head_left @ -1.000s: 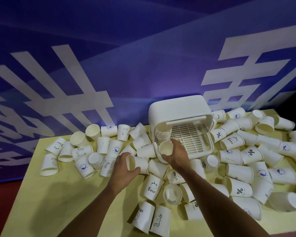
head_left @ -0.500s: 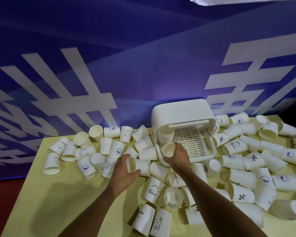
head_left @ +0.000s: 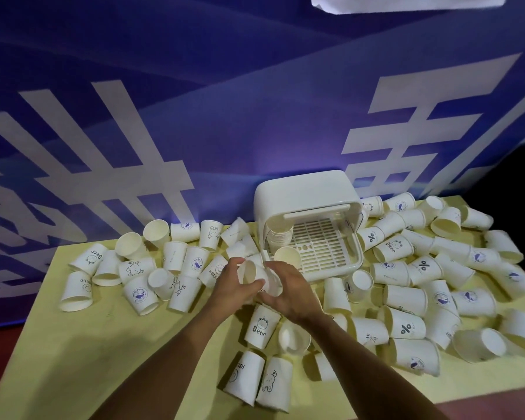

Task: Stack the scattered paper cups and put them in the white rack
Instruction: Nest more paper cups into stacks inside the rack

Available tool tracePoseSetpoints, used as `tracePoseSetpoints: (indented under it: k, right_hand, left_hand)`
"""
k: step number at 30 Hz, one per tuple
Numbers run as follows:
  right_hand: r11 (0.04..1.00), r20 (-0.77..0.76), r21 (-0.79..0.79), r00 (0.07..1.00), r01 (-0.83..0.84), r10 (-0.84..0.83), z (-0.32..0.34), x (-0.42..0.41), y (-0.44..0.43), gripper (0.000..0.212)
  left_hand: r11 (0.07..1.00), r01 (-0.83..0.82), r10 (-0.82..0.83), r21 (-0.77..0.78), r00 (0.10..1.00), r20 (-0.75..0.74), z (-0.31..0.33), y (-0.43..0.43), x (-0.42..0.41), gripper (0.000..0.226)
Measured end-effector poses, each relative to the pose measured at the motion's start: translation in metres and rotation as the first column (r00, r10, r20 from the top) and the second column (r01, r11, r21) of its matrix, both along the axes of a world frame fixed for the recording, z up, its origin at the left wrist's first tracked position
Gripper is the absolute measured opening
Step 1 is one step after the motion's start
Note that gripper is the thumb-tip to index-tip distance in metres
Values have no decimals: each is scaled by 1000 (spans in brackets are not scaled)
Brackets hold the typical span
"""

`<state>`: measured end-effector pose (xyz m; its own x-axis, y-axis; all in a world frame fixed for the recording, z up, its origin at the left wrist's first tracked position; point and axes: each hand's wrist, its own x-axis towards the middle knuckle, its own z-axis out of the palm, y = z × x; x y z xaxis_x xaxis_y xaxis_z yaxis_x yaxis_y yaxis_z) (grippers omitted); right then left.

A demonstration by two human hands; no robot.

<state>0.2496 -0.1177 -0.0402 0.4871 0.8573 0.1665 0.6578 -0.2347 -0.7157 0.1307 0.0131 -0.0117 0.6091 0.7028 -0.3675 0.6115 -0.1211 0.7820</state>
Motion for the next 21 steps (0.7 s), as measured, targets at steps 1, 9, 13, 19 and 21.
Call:
tracePoseSetpoints:
  k: [1, 9, 13, 19, 21]
  right_hand:
    - [1000, -13, 8, 1000, 2, -2, 1, -2, 0, 68]
    - [975, -100, -8, 970, 224, -224, 6, 10, -4, 65]
    - [903, -346, 17, 850, 429, -397, 16, 42, -10, 54]
    - [892, -423, -24, 804, 451, -418, 14, 62, -6, 72]
    - [912, -411, -33, 826, 410, -386, 10, 59, -4, 71]
  left_hand:
    - [1000, 2, -2, -20, 1000, 2, 1, -2, 1, 67]
    - [985, -2, 23, -173, 993, 117, 14, -8, 1, 72]
    - [989, -47, 54, -139, 998, 42, 8, -3, -9, 57]
    - [993, -87, 86, -80, 996, -16, -13, 1, -32, 39]
    - [996, -79, 77, -48, 996, -50, -17, 4, -39, 37]
